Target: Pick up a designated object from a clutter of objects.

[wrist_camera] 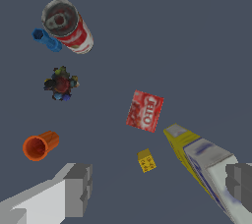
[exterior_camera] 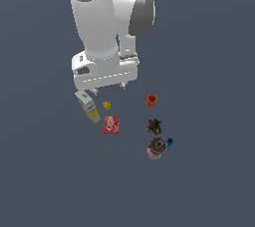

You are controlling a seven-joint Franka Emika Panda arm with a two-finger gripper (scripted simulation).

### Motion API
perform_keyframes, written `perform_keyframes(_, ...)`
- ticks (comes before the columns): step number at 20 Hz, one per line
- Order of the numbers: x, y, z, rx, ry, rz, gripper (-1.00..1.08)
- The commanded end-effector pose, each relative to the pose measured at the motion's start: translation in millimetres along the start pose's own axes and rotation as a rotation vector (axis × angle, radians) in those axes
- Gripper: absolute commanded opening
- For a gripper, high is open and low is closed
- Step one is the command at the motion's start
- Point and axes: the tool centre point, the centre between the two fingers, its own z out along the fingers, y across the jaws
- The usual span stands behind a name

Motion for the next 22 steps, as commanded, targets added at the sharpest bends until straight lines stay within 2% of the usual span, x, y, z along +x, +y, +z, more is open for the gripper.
perform_keyframes(1, -4, 10, 5, -0.002, 0.003, -0.045, 1.00)
perform_keyframes(22, -51, 86, 45, -0.024, 0.018, -0.406, 1.00)
